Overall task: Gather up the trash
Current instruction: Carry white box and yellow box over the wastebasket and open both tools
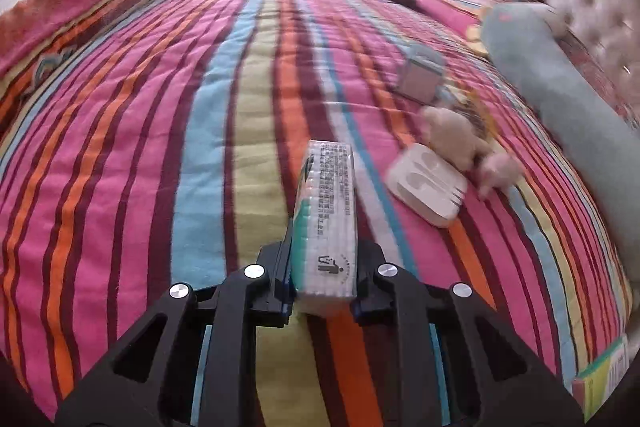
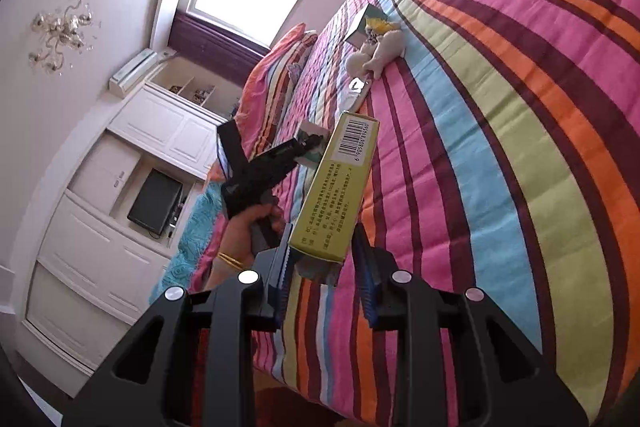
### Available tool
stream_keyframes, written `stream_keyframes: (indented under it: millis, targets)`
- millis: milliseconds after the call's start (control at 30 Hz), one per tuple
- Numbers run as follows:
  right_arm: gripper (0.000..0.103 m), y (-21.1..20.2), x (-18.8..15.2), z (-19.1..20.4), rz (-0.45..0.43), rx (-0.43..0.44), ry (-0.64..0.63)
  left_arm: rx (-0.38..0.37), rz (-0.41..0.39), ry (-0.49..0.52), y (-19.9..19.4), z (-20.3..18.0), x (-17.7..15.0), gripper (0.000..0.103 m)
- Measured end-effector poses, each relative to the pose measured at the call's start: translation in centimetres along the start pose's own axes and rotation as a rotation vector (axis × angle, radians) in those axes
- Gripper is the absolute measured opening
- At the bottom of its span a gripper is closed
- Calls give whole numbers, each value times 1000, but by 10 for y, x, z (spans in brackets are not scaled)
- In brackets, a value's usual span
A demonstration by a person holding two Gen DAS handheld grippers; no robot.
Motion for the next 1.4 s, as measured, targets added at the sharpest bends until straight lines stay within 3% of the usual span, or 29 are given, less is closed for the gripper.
stream_keyframes:
  millis: [133,233,333,433,533,633,733,867,967,1033,1133,1167,1267,1400]
  targets:
    - [27,-10,-21,2,17,28,-15,-44,-107,71,-54,-12,-20,21]
    - [27,-27,-52,4,49,52,-26,-113,-176,95,-118,-25,-55,21]
    - [27,-44,-93,2,97,52,-40,-150,-190,148,-186,-44,-109,21]
    - [27,-63,-143,-3,166,40,-51,-207,-185,186,-256,-70,-188,21]
    - [27,-78,-191,-12,224,11,-52,-255,-103,219,-295,-97,-268,21]
    - [27,-75,-230,-41,291,-78,-4,-286,51,226,-289,-124,-350,21]
    - [27,-54,-257,-87,352,-227,42,-345,235,199,-247,-148,-424,21]
    - [27,-24,-270,-120,396,-403,-10,-358,401,214,-190,-170,-477,21]
    - [27,-5,-280,-128,446,-473,-81,-407,465,187,-164,-174,-485,22]
    - [28,4,-284,-129,468,-489,-99,-389,497,165,-155,-172,-488,24]
    - [28,8,-286,-131,459,-530,-130,-348,515,142,-145,-167,-489,92]
    - [29,8,-287,-129,447,-546,-142,-350,496,130,-147,-166,-487,92]
    - [70,-2,-282,-132,404,-575,-152,-375,466,114,-153,-164,-487,92]
    - [70,-12,-280,-129,369,-619,-179,-358,453,110,-156,-163,-486,92]
Point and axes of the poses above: each gripper's, at about its wrist camera, not at the fingertips, and y roughly the way its jaws point, z to its left, x to its top, the point moved 4 cm from there along y, roughly the way its jaws point, and after that the axes turned 13 degrees about y, right-handed, at the moved point
